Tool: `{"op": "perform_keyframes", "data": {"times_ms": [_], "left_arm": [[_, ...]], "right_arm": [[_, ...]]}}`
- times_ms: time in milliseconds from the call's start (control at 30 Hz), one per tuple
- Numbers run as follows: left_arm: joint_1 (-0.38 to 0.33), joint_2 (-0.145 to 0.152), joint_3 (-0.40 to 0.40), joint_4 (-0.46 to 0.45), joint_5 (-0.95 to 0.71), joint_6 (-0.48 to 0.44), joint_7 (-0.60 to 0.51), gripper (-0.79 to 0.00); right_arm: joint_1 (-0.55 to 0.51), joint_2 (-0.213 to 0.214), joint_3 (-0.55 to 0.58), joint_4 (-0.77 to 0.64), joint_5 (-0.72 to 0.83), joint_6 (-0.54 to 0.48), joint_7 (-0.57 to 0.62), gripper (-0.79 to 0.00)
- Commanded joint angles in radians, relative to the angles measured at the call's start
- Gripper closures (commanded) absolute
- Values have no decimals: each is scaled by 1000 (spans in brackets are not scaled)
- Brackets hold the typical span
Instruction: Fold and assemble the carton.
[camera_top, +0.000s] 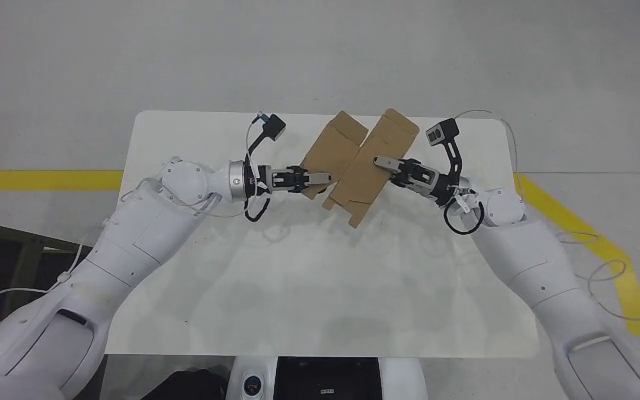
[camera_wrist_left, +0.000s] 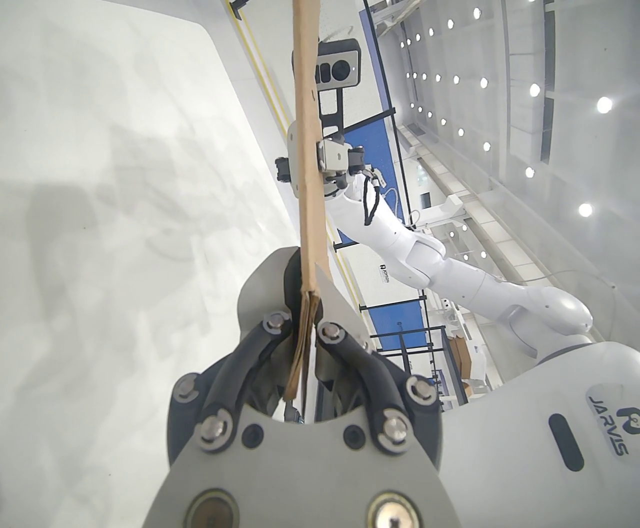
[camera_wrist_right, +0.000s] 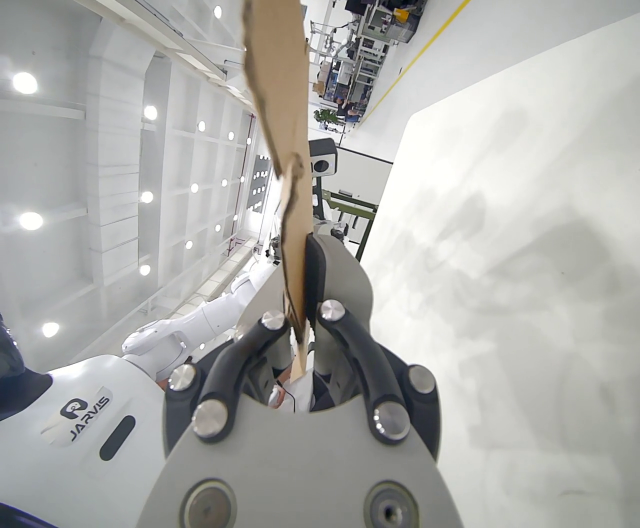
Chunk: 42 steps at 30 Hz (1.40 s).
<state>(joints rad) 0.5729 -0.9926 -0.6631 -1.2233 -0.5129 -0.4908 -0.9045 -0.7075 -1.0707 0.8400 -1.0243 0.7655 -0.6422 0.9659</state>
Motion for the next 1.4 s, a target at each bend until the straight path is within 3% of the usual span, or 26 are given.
{"op": "perform_keyframes", "data": {"times_ms": [0, 133, 333, 533, 600, 767, 1033, 1367], "left_arm": [[-1, -3, -6, 5, -7, 3, -10, 0], [-9, -8, -27, 18, -30, 3, -47, 0], [-36, -9, -52, 65, -48, -32, -214, 0], [-63, -11, -71, 126, -61, -63, -361, 0], [-72, -10, -65, 107, -49, -41, -384, 0], [-73, 4, -56, 55, -41, -6, -419, 0], [-72, 34, -35, 16, -30, 22, -447, 0], [-72, 34, -35, 16, -30, 22, -447, 0]], "right_arm": [[-1, -1, 8, 6, -3, -2, 5, -785], [-2, 0, 33, 20, -21, -24, 16, -785], [0, 11, 88, 64, -76, -130, 67, -785], [10, 36, 124, 48, -159, -106, 106, -785], [11, 49, 129, 25, -203, -99, 113, -785], [12, 87, 110, -32, -289, -103, 109, -785], [21, 136, 38, -80, -185, -76, 137, -785], [21, 136, 38, -80, -185, -76, 137, -785]]}}
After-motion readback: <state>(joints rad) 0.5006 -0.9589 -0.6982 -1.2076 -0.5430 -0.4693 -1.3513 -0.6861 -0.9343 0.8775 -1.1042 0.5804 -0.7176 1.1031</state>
